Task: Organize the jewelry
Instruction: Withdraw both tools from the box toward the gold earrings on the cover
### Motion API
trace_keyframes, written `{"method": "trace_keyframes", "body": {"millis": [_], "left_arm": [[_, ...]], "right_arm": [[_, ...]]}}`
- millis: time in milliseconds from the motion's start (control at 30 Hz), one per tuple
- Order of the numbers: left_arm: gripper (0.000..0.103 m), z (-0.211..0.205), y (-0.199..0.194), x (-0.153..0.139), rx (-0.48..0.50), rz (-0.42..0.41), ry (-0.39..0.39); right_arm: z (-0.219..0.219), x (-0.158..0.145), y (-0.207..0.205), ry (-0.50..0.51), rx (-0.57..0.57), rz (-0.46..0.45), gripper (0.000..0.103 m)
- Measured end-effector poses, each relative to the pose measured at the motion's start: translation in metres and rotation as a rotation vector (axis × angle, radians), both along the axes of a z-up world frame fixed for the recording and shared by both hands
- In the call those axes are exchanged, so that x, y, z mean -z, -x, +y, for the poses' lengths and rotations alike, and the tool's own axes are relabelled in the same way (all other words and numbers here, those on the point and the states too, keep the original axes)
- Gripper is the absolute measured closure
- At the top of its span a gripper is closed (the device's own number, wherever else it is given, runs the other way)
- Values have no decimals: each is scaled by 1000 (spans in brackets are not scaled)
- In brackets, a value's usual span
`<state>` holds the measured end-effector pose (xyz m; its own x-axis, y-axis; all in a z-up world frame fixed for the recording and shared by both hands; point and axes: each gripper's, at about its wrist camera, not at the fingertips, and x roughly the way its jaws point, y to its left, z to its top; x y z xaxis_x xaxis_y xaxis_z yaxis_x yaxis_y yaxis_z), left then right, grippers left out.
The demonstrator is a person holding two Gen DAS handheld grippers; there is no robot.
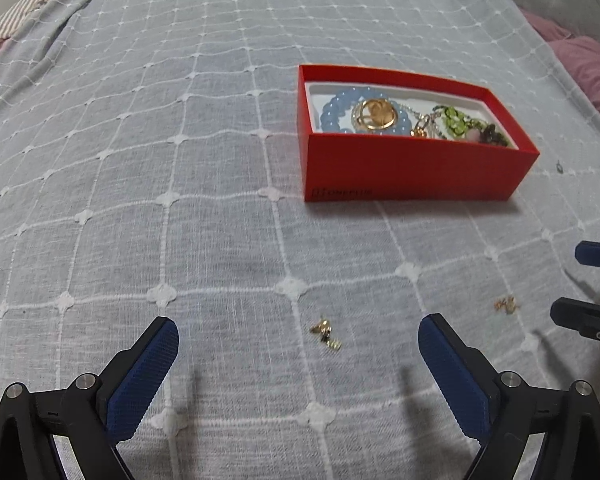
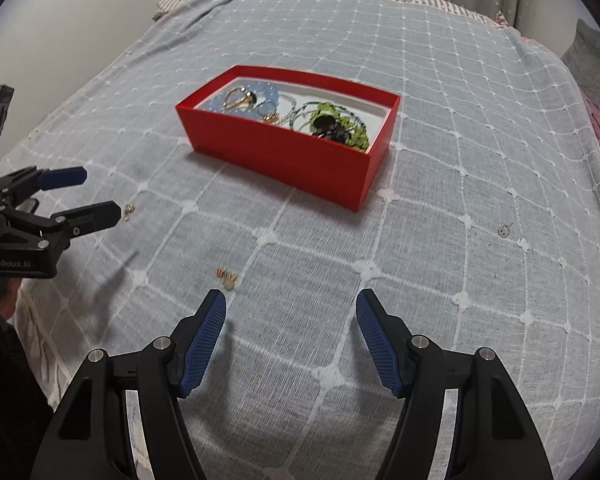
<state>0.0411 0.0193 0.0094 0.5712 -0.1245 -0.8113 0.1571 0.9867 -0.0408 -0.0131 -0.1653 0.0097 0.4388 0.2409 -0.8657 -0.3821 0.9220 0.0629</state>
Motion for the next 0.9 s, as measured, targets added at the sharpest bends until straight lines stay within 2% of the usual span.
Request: {"method": "trace_keyframes", "body": {"millis": [300, 433, 833, 900], "left_arm": [[4, -4, 13, 12, 54, 31, -57], [4, -7, 13, 20, 67, 68, -76], [4, -6, 11, 24, 69, 105, -51], [4, -6, 11, 24, 70, 105, -46]], "right_arm": [[10, 14, 10, 29, -37, 21, 33], [19, 17, 12, 53, -57, 4, 32], [31, 21, 5, 31, -72, -47, 33], [33, 21, 4, 27, -78, -57, 38]]}}
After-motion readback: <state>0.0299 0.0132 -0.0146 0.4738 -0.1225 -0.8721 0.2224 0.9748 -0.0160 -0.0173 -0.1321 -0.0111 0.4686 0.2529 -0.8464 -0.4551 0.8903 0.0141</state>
